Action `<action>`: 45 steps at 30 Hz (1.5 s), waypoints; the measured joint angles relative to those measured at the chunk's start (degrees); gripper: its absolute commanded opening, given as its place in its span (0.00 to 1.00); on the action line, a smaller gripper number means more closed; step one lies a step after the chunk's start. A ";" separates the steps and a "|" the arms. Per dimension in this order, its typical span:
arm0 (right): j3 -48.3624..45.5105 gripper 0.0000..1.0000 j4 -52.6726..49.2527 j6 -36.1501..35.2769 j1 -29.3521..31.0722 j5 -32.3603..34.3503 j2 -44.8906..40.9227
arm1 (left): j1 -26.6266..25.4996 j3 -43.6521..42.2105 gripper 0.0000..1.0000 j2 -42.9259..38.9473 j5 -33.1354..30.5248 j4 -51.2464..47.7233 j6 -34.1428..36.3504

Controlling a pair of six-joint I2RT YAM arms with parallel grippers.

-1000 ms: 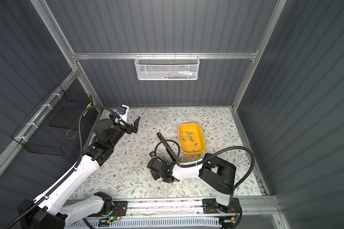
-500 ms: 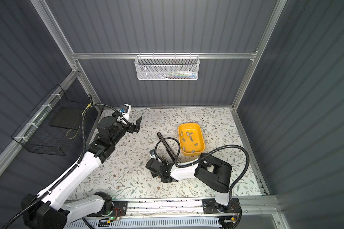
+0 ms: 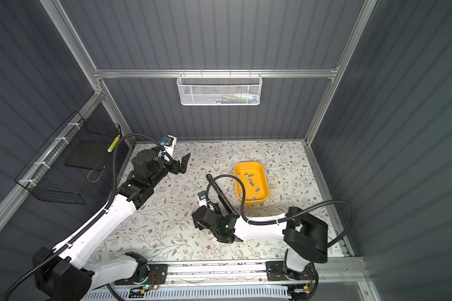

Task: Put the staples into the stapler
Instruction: 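Lower the pink stapler beside the cream stapler while the left arm withdraws, then move the open right gripper over the yellow tray of staples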

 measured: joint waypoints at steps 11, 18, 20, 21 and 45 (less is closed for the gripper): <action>0.72 0.93 -14.36 -3.06 -12.87 -13.64 -25.03 | 0.04 12.28 1.00 -4.33 -1.42 -15.23 -30.49; 4.37 0.44 -24.72 0.15 -33.88 -17.31 -28.92 | -0.02 -17.81 1.00 -13.07 2.93 -18.56 -29.38; 6.36 0.32 -27.30 0.26 -38.86 -19.82 -24.35 | 0.00 -22.45 1.00 -12.63 1.27 -19.89 -28.85; 6.73 0.27 -27.89 -0.20 -41.22 -21.38 -21.33 | 0.00 -23.82 1.00 -12.37 0.22 -20.20 -28.59; 6.43 0.15 -35.76 -2.32 -45.79 -26.36 4.44 | 0.00 -33.51 1.00 -10.60 -9.44 -11.06 -29.27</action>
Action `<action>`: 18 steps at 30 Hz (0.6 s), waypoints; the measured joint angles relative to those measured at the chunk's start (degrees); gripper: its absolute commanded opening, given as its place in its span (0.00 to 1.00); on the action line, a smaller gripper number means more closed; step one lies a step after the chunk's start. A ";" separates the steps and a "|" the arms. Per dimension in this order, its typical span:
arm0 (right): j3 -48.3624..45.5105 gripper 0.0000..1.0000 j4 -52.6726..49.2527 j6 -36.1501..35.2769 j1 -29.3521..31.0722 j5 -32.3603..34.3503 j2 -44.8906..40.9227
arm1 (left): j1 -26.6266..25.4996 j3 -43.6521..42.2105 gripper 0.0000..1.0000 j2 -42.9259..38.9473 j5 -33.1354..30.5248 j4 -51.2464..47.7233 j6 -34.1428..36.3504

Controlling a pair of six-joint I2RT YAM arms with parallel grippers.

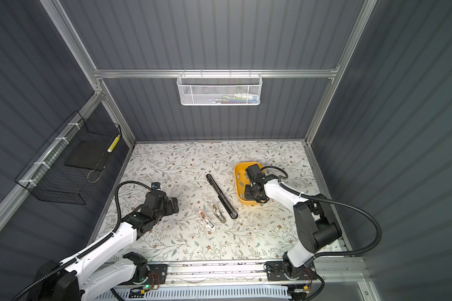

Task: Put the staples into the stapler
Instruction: 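Move the open right gripper over the yellow tray of staples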

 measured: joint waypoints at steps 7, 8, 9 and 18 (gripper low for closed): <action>-7.37 0.15 -2.03 1.68 0.98 -1.05 -5.73 | 0.00 -0.17 1.00 -0.02 0.00 0.66 0.00; -8.41 0.15 -2.43 2.08 1.36 -1.14 -6.75 | 0.00 -0.17 1.00 -0.07 0.00 0.68 -0.02; -9.53 0.15 -2.75 2.56 1.73 -1.22 -7.82 | 0.00 -0.22 1.00 -0.17 0.00 0.76 -0.02; -19.17 0.20 -5.70 8.61 6.51 -1.95 -18.05 | 0.00 -1.14 1.00 -2.03 0.20 0.87 -0.02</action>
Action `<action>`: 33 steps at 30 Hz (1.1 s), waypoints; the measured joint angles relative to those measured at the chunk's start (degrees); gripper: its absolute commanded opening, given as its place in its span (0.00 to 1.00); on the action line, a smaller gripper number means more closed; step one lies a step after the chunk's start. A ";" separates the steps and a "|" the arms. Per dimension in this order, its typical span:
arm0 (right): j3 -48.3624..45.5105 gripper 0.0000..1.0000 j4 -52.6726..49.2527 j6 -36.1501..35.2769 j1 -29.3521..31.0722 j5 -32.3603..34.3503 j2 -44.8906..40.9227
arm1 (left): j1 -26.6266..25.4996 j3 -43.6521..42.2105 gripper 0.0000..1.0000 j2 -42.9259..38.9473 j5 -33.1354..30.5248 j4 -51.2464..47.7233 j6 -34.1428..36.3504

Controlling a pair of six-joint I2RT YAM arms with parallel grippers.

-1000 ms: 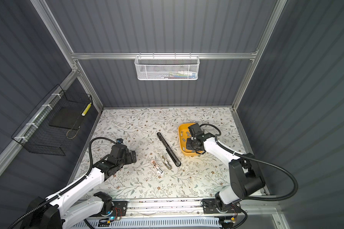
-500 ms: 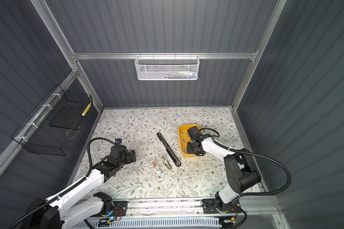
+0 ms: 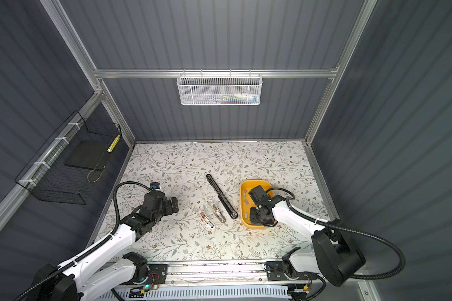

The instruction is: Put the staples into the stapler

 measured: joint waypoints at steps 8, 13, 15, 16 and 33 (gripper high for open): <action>8.37 0.22 -2.32 -1.20 -0.04 6.43 -1.14 | 0.00 -0.26 1.00 -1.01 1.42 0.28 0.04; 16.17 0.24 0.70 -4.81 -1.86 11.37 3.98 | 0.00 -2.34 1.00 -3.48 5.46 1.77 0.96; 17.86 0.24 1.57 -6.16 -3.04 12.44 6.82 | 0.00 -3.13 1.00 -5.03 7.04 2.40 1.49; 18.43 0.24 2.03 -6.84 -3.72 12.76 8.22 | 0.00 -3.54 1.00 -5.90 7.78 3.02 1.70; 19.50 0.27 8.44 -10.99 -6.34 11.10 19.58 | 0.00 -4.79 1.00 -7.78 10.40 5.25 2.67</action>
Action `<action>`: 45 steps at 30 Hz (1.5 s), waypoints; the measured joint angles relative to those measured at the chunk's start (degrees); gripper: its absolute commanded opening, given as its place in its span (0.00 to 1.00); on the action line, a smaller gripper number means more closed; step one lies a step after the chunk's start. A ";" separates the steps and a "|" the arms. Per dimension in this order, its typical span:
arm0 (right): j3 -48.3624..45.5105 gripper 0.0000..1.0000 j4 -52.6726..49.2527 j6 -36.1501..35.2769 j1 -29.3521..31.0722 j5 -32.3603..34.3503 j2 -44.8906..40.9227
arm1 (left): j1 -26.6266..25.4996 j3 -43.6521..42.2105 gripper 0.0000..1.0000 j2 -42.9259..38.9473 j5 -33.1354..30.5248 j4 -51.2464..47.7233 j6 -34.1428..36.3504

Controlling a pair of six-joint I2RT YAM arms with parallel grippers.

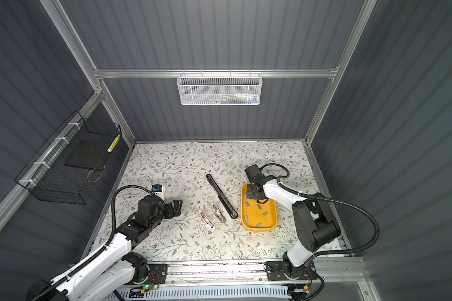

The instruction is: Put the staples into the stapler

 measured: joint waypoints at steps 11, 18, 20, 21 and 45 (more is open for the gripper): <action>0.00 0.26 1.31 0.00 -0.42 -1.25 2.75 | 0.00 -0.35 1.00 -0.83 -0.02 0.13 -0.02; 0.00 0.25 1.40 0.02 -0.61 -1.66 4.24 | 0.00 -0.35 1.00 -0.83 -0.02 0.15 -0.02; 0.00 0.25 1.40 0.02 -0.63 -1.66 4.35 | 0.00 -0.35 1.00 -0.83 -0.02 0.15 -0.02; 0.00 0.25 1.40 0.02 -0.70 -1.66 4.35 | 0.00 -0.35 1.00 -0.83 -0.02 0.15 -0.02; 1.92 0.24 1.36 0.22 -0.90 -2.49 7.45 | 0.00 -0.44 1.00 -0.83 -0.02 0.35 -0.02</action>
